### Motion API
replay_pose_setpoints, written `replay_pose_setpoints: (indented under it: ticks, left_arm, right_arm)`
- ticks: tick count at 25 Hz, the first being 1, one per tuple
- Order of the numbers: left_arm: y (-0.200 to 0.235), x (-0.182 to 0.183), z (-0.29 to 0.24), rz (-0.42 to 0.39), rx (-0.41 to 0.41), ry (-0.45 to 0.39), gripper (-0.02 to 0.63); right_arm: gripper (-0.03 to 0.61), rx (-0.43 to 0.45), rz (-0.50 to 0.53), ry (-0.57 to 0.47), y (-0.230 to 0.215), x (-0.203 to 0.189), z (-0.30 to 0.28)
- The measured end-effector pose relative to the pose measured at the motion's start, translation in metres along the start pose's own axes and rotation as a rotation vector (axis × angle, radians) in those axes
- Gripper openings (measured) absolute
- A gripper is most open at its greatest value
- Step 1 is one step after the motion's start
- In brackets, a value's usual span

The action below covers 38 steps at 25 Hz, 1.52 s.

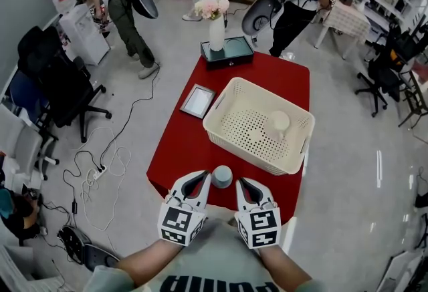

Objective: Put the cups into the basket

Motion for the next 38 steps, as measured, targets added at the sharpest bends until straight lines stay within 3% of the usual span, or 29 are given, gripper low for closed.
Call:
replay_pose_setpoints:
  ticks: [38]
  left_arm:
    - [0.0033, -0.0015, 0.0057, 0.009, 0.012, 0.002, 0.008]
  right_arm:
    - [0.021, 0.016, 0.012, 0.005, 0.0053, 0.0006, 0.0001]
Point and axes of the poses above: the fingertips, and each gripper's own axes: z backward along the fingers, y to its left, x out of its top, the point moved 6 cm from there along z, backward along the fingers, and after that the axes turned 5 degrees about z, right-handed, at the moved point
